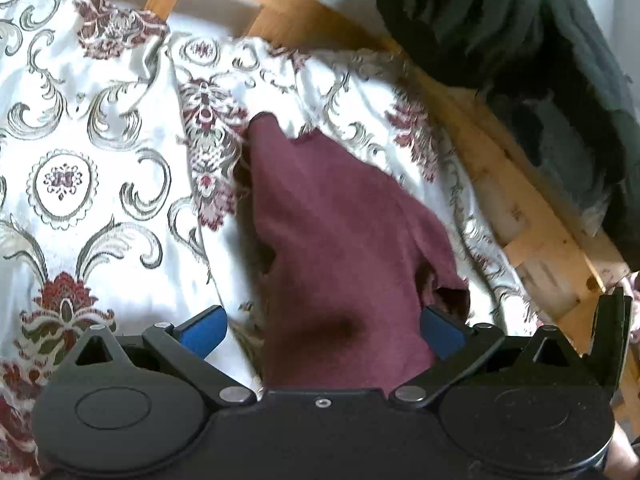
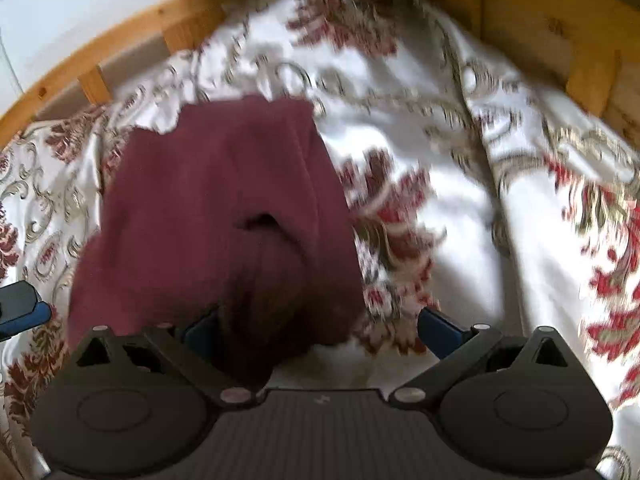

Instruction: Fold small clothes

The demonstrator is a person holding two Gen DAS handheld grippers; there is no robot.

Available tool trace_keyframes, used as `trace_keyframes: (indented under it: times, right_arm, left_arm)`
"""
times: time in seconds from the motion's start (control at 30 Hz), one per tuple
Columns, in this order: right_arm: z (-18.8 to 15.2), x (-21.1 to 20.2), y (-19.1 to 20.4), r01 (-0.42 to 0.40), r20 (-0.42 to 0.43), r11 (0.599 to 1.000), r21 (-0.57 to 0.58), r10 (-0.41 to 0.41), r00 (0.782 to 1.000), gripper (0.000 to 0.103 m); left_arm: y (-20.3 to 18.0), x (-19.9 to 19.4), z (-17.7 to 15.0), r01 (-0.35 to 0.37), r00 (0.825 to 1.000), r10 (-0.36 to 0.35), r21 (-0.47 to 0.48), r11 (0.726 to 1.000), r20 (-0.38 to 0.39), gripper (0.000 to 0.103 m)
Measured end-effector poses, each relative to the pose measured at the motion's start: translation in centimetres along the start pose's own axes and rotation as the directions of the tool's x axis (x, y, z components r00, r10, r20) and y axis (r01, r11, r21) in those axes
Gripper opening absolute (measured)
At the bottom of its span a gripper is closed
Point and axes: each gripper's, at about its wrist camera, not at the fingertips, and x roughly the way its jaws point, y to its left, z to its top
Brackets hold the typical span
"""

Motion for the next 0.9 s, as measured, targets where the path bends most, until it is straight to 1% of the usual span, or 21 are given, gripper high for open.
trace_keyframes:
  times: [0.17, 0.23, 0.63, 0.67, 0.73, 0.8, 0.9]
  right_arm:
    - [-0.2, 0.4, -0.3, -0.021, -0.02, 0.999, 0.041, 0.021, 1.0, 0.103]
    - [-0.3, 0.7, -0.6, -0.028, -0.032, 0.998, 0.065, 0.03, 0.999, 0.103]
    - [0.1, 0.9, -0.9, -0.035, -0.035, 0.996, 0.085, 0.038, 0.999, 0.103]
    - [0.2, 0.5, -0.9, -0.044, -0.019, 0.995, 0.089, 0.046, 0.999, 0.103]
    - [0.5, -0.5, -0.9, -0.084, 0.048, 0.992, 0.099, 0.079, 0.996, 0.103]
    - [0.7, -1.5, -1.0, -0.143, 0.127, 0.984, 0.109, 0.129, 0.984, 0.103]
    - [1.5, -1.6, -1.2, -0.192, 0.182, 0.973, 0.125, 0.168, 0.969, 0.103]
  left_arm:
    - [-0.3, 1.0, -0.5, -0.05, 0.997, 0.053, 0.048, 0.998, -0.054, 0.102]
    - [-0.3, 1.1, -0.7, -0.057, 0.996, 0.061, 0.058, 0.997, -0.065, 0.102]
    - [0.2, 1.8, -0.9, -0.095, 0.989, 0.099, 0.043, 0.995, -0.107, 0.102]
    - [0.2, 1.8, -0.9, -0.097, 0.989, 0.101, 0.043, 0.994, -0.11, 0.102]
    - [0.2, 1.8, -0.9, -0.094, 0.989, 0.097, 0.037, 0.995, -0.112, 0.102]
    - [0.1, 1.7, -0.9, -0.077, 0.991, 0.079, 0.02, 0.997, -0.106, 0.102]
    - [-0.2, 1.6, -0.7, -0.047, 0.995, 0.048, 0.013, 0.999, -0.092, 0.102]
